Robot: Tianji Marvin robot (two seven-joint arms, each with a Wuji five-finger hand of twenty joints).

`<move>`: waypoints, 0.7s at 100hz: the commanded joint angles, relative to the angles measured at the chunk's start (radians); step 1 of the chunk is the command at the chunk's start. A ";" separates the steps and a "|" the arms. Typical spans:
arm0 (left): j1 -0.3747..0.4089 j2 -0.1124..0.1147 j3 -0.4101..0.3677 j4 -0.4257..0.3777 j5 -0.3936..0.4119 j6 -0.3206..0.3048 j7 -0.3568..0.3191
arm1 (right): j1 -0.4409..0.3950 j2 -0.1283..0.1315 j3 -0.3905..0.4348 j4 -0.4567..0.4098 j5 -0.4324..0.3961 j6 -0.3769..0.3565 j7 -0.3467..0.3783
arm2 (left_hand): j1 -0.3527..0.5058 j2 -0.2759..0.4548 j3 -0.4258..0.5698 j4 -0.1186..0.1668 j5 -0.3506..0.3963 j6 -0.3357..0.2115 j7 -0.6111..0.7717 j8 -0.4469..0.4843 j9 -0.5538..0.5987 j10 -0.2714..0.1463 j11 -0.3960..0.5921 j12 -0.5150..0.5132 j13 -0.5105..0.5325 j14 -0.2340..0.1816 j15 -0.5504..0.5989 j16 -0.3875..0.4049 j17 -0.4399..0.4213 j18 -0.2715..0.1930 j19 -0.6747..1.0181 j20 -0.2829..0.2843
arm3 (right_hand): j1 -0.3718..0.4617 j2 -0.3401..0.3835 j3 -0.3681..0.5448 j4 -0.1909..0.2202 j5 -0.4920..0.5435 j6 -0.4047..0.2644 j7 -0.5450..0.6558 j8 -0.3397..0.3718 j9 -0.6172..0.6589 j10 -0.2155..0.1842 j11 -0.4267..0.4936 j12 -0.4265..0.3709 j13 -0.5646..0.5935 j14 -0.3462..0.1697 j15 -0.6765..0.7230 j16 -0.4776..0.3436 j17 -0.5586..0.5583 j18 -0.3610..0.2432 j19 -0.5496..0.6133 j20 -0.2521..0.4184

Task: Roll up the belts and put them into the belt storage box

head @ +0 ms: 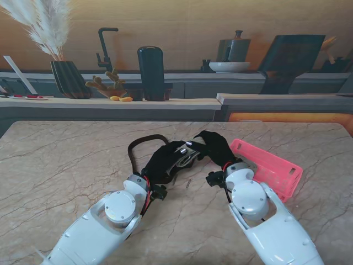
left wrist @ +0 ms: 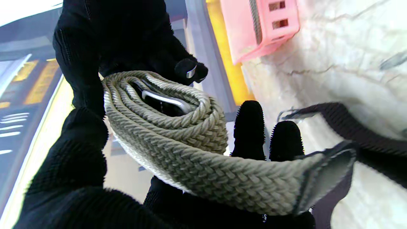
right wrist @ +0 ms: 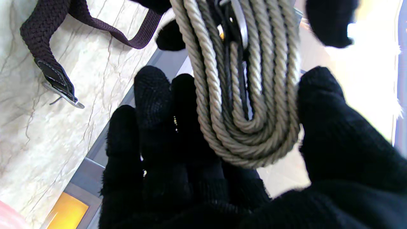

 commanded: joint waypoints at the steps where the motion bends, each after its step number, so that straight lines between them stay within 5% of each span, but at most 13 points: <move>1: 0.015 0.006 -0.003 -0.005 -0.004 0.005 -0.020 | -0.001 0.012 0.006 -0.005 -0.012 -0.007 0.001 | 0.025 0.027 -0.029 0.030 0.028 0.004 -0.031 0.005 0.031 0.001 0.004 -0.009 -0.006 0.008 0.012 -0.005 -0.007 0.011 0.015 0.024 | 0.199 0.117 0.194 0.038 0.020 -0.352 0.158 0.058 0.028 -0.063 0.022 0.021 -0.022 -0.083 0.017 0.013 0.007 -0.036 0.025 0.014; 33: 0.013 0.029 -0.031 -0.013 -0.203 0.057 -0.219 | 0.007 0.023 0.011 0.016 -0.062 -0.064 0.014 | 0.221 0.116 -0.064 0.027 0.089 -0.004 -0.008 0.024 0.100 -0.015 0.023 -0.014 0.048 -0.004 0.054 -0.012 0.017 -0.006 0.045 0.023 | 0.195 0.128 0.172 0.039 0.014 -0.375 0.157 0.064 0.032 -0.085 0.010 0.020 -0.017 -0.104 0.002 0.012 0.025 -0.053 0.017 0.015; 54: 0.019 0.022 -0.039 -0.019 -0.274 0.107 -0.240 | 0.022 0.009 -0.011 0.051 -0.098 -0.097 -0.056 | 0.230 0.084 -0.081 0.033 0.074 -0.002 -0.012 0.021 0.091 -0.016 0.018 -0.015 0.045 -0.011 0.046 -0.015 0.014 -0.015 0.035 0.019 | 0.194 0.134 0.158 0.040 0.010 -0.392 0.162 0.067 0.034 -0.100 0.006 0.019 -0.012 -0.116 -0.001 0.013 0.031 -0.058 0.014 0.018; 70: 0.026 0.014 -0.036 -0.031 -0.287 0.144 -0.216 | 0.028 -0.001 -0.032 0.076 -0.133 -0.136 -0.115 | 0.207 0.072 -0.090 0.041 -0.036 -0.005 -0.074 -0.010 -0.003 -0.013 -0.050 -0.060 -0.025 -0.022 -0.040 -0.059 -0.012 -0.022 -0.002 0.007 | 0.190 0.136 0.155 0.041 0.004 -0.402 0.167 0.065 0.036 -0.112 0.005 0.017 -0.009 -0.127 -0.005 0.012 0.038 -0.062 0.012 0.018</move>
